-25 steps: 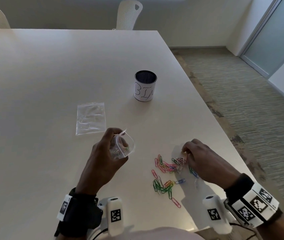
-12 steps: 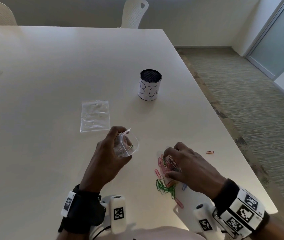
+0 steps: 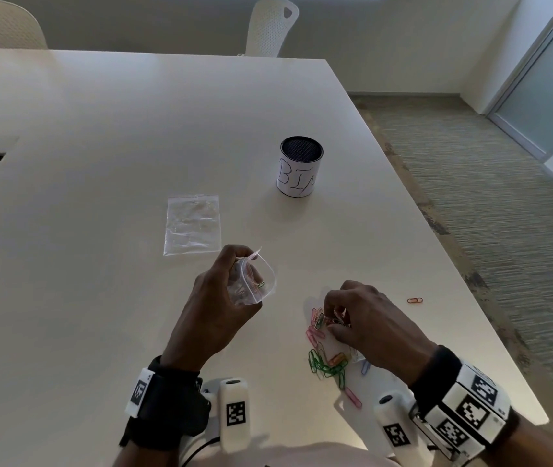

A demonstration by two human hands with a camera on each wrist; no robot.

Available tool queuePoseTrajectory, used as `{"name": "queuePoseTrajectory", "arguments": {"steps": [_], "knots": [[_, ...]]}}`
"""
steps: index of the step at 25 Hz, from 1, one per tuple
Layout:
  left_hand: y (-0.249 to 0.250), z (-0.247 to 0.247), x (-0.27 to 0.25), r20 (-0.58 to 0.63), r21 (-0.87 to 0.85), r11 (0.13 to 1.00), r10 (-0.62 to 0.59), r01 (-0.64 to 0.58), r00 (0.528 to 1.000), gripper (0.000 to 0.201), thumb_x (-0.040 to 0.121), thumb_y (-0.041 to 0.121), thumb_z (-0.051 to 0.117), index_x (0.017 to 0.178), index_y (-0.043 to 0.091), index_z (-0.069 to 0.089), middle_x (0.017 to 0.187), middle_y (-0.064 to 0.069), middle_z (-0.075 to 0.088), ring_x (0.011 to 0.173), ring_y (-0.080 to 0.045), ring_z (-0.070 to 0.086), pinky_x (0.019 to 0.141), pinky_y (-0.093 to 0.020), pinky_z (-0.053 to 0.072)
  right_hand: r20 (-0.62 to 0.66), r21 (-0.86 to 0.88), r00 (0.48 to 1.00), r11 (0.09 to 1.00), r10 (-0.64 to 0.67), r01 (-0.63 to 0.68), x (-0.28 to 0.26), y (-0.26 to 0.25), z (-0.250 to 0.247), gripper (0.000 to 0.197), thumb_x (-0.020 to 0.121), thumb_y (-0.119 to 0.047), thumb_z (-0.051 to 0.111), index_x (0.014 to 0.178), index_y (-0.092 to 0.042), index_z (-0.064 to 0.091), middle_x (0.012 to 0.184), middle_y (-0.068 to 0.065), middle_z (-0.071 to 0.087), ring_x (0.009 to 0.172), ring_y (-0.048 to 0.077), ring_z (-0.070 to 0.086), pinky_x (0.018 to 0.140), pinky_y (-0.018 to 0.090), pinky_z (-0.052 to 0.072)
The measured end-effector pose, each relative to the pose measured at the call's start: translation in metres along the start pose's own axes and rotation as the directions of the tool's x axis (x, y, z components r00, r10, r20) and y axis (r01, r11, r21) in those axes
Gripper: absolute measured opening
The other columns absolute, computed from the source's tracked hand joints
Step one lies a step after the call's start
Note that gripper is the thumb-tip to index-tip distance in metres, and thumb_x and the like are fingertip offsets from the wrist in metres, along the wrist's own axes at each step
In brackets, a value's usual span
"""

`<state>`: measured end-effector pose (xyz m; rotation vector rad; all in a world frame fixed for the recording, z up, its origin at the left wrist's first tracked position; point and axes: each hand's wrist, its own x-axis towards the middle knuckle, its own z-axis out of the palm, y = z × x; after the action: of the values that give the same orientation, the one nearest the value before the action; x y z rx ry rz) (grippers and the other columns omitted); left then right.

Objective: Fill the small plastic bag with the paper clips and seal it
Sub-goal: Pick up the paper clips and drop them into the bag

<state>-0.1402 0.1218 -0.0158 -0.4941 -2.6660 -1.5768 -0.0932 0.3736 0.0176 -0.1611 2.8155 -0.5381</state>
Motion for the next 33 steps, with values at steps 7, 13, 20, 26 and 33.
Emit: {"name": "queuePoseTrajectory", "arguments": {"steps": [7,13,20,26,33], "knots": [[0.002,-0.001,0.0,0.011,-0.004,1.0,-0.006,0.006,1.0,0.059,0.08,0.002,0.084,0.12,0.032,0.053,0.098,0.014,0.073,0.086,-0.01,0.071,0.072,-0.012,0.054,-0.015,0.176,1.0,0.984,0.01,-0.007,0.009,0.012,-0.008,0.009,0.087,-0.025,0.083,0.092,-0.022,0.076,0.088,-0.008,0.069,0.078,0.009,0.07,0.072,0.023,0.061],[0.001,-0.001,0.0,0.01,-0.003,1.0,-0.001,0.001,1.0,0.058,0.079,0.002,0.085,0.12,0.03,0.054,0.097,0.012,0.073,0.086,-0.007,0.071,0.074,-0.01,0.052,-0.001,0.5,1.0,0.866,-0.004,0.004,0.009,0.006,-0.029,0.011,0.084,-0.015,0.085,0.092,-0.019,0.079,0.084,0.002,0.08,0.078,0.013,0.078,0.082,0.032,0.066],[0.002,-0.001,0.0,-0.002,0.013,1.0,0.01,-0.01,1.0,0.059,0.079,0.009,0.087,0.122,0.029,0.053,0.097,0.009,0.075,0.085,-0.009,0.071,0.071,-0.012,0.054,-0.119,0.732,0.985,0.658,-0.127,0.174,0.024,-0.048,-0.055,0.012,0.084,-0.011,0.083,0.093,-0.008,0.077,0.085,0.015,0.078,0.082,0.036,0.076,0.083,0.042,0.066],[0.004,-0.001,0.0,0.001,0.002,1.0,0.016,-0.016,1.0,0.054,0.082,0.009,0.085,0.121,0.027,0.053,0.092,0.009,0.073,0.078,-0.008,0.07,0.063,-0.012,0.052,-0.255,0.521,0.957,0.814,-0.139,0.257,0.048,-0.076,-0.035,0.01,0.081,-0.018,0.087,0.085,-0.02,0.078,0.077,0.005,0.078,0.074,0.022,0.076,0.073,0.046,0.064],[0.004,-0.001,0.001,0.016,-0.032,0.999,-0.005,0.006,1.0,0.052,0.083,0.006,0.082,0.122,0.026,0.055,0.089,0.006,0.073,0.071,-0.009,0.069,0.06,-0.012,0.048,-0.265,0.353,0.935,0.879,-0.235,0.321,0.048,-0.085,-0.029,0.006,0.085,-0.015,0.08,0.088,-0.018,0.077,0.074,-0.001,0.075,0.068,0.012,0.072,0.065,0.032,0.061]]}}
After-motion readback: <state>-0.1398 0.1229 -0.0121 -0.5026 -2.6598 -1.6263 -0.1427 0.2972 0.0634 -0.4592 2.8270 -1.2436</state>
